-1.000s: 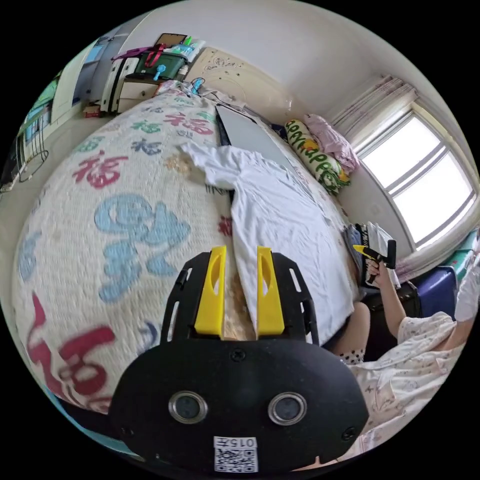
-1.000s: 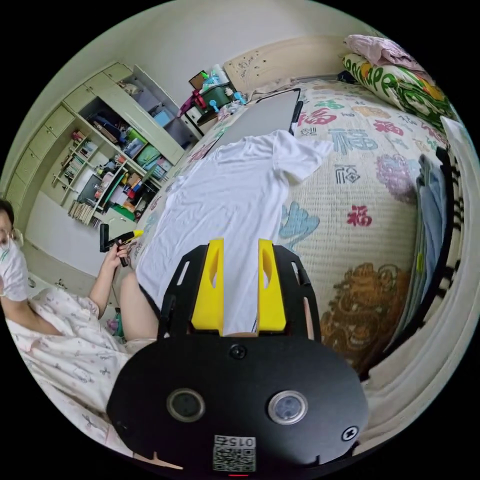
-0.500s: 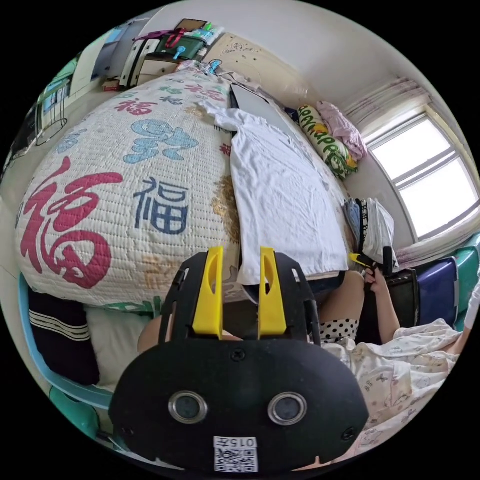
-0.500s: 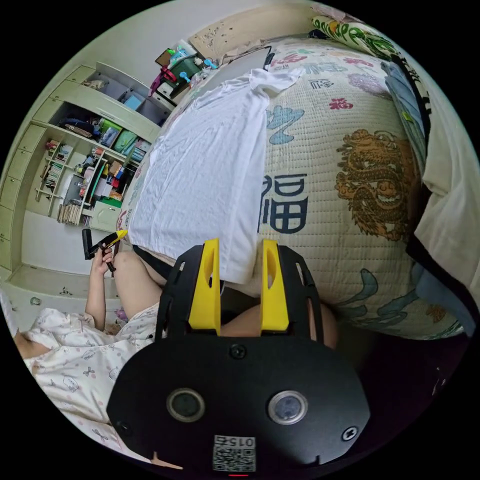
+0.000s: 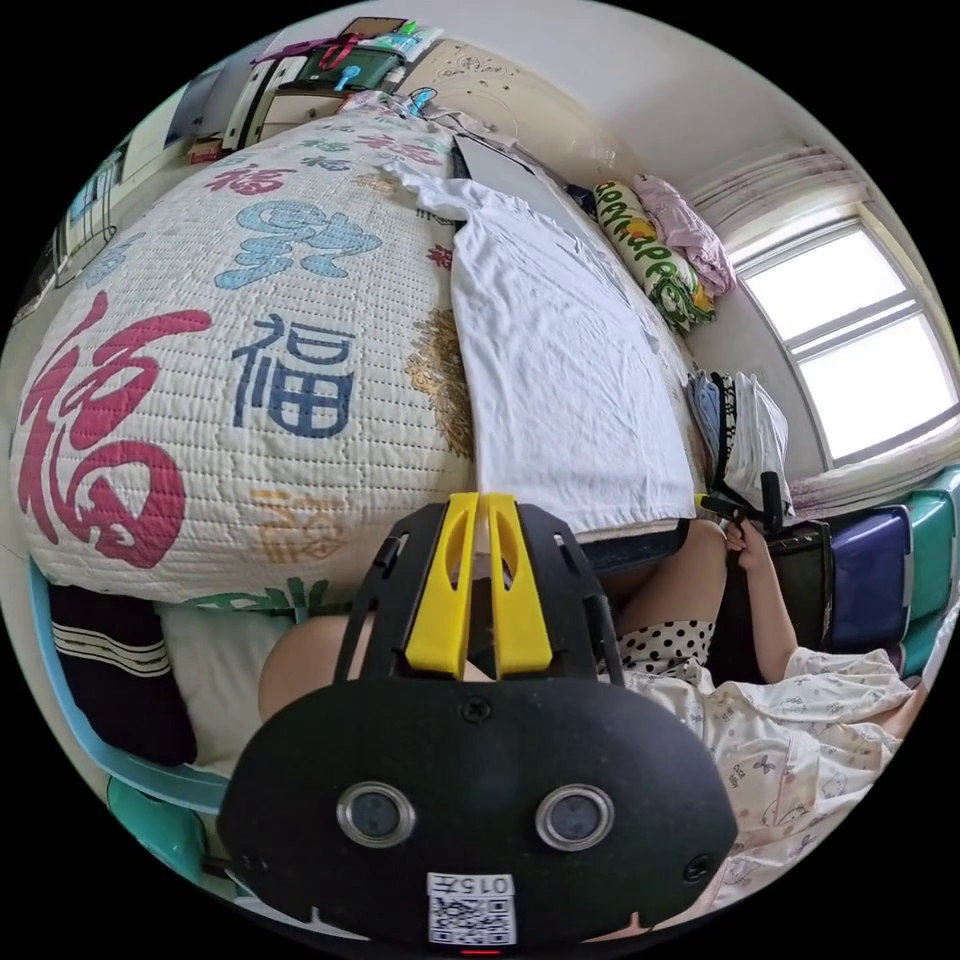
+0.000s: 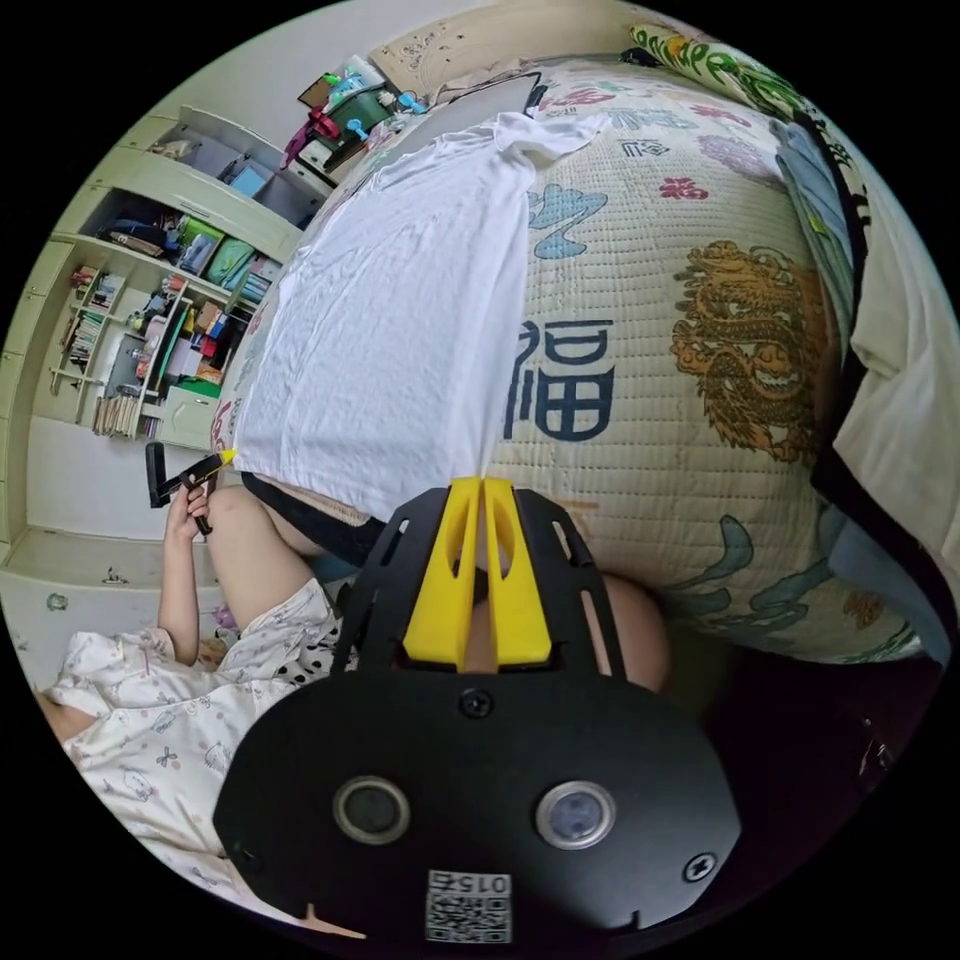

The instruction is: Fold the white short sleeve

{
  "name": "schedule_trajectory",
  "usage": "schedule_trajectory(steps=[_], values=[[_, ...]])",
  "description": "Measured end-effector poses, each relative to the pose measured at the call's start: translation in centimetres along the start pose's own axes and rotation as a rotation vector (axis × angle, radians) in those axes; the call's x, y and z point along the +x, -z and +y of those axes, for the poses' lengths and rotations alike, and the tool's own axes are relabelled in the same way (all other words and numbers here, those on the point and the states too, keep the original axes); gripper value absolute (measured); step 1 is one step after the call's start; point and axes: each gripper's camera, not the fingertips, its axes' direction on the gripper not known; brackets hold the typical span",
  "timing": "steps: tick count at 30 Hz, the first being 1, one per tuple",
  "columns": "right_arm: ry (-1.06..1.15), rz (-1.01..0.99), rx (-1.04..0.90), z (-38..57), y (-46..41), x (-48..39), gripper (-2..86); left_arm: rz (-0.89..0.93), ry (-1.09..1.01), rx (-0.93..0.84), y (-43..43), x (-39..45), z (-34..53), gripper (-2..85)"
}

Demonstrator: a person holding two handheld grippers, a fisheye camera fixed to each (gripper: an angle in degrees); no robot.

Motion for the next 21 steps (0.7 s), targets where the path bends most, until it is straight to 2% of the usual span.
schedule_trajectory(steps=[5,9,12,17,21], values=[[-0.001,0.042,0.037,2.1,-1.9,-1.3,-0.3,-0.048,-0.042,0.03,4.3,2.8,-1.2,-0.8],[0.002,0.078,-0.009,1.5,-4.7,-2.2,-0.3,-0.115,-0.048,-0.024,5.4,5.1,-4.5,-0.8],[0.08,0.245,-0.063,0.8,-7.6,-5.8,-0.3,-0.186,-0.038,-0.089,5.4,6.9,-7.7,-0.8],[0.287,0.673,-0.085,2.3,-13.6,-14.2,-0.2,-0.354,-0.088,-0.167,5.1,12.4,-13.0,-0.8],[0.371,0.874,-0.087,3.1,-16.0,-17.0,-0.1,-0.407,-0.093,-0.172,6.8,15.1,-16.4,-0.7]])
